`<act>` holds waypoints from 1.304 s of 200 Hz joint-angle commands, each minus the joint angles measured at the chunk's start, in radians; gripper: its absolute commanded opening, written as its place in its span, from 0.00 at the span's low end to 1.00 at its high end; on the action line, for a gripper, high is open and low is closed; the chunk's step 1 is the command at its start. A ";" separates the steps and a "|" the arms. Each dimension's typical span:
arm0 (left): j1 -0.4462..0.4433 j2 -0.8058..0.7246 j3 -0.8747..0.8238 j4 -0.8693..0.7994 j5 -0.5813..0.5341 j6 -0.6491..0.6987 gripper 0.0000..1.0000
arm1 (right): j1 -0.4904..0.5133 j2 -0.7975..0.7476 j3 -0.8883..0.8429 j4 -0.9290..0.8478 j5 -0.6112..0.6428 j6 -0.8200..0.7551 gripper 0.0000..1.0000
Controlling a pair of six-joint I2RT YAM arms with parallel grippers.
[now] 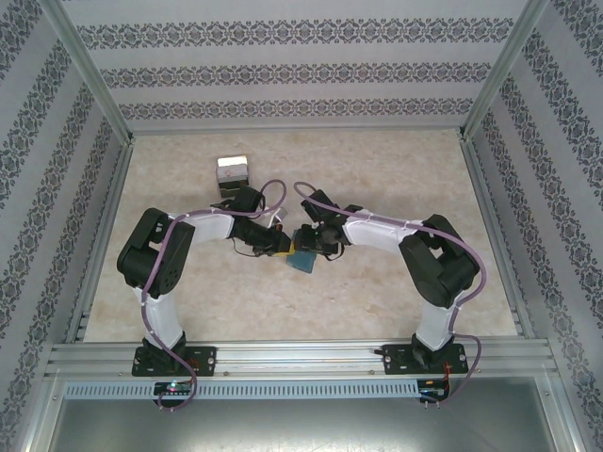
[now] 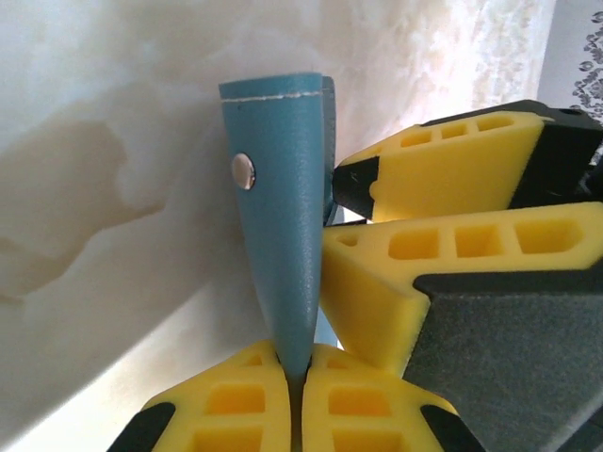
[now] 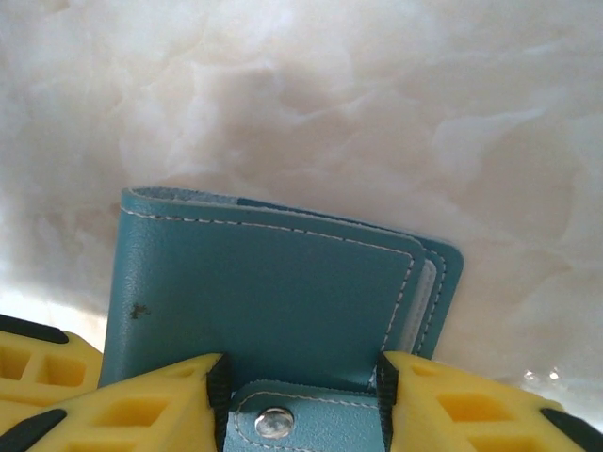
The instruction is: Put the credit cards into the card holder
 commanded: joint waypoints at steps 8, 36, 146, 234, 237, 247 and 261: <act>-0.015 -0.055 -0.001 0.064 0.061 -0.015 0.06 | 0.045 0.061 0.003 -0.128 0.127 -0.003 0.38; -0.015 -0.066 -0.022 0.094 0.039 -0.041 0.04 | 0.052 0.037 -0.007 -0.195 0.203 -0.017 0.26; 0.000 -0.105 -0.098 0.165 -0.020 -0.099 0.00 | 0.030 -0.054 -0.115 -0.233 0.245 -0.035 0.09; 0.001 -0.100 -0.125 0.167 -0.037 -0.116 0.01 | 0.006 -0.100 -0.142 -0.256 0.279 -0.039 0.17; 0.002 -0.100 -0.126 0.167 -0.037 -0.116 0.01 | 0.004 -0.101 -0.143 -0.256 0.279 -0.039 0.17; 0.002 -0.101 -0.132 0.167 -0.039 -0.117 0.02 | 0.003 -0.102 -0.145 -0.259 0.280 -0.040 0.18; 0.002 -0.103 -0.136 0.163 -0.048 -0.116 0.02 | 0.003 -0.104 -0.143 -0.280 0.291 -0.040 0.20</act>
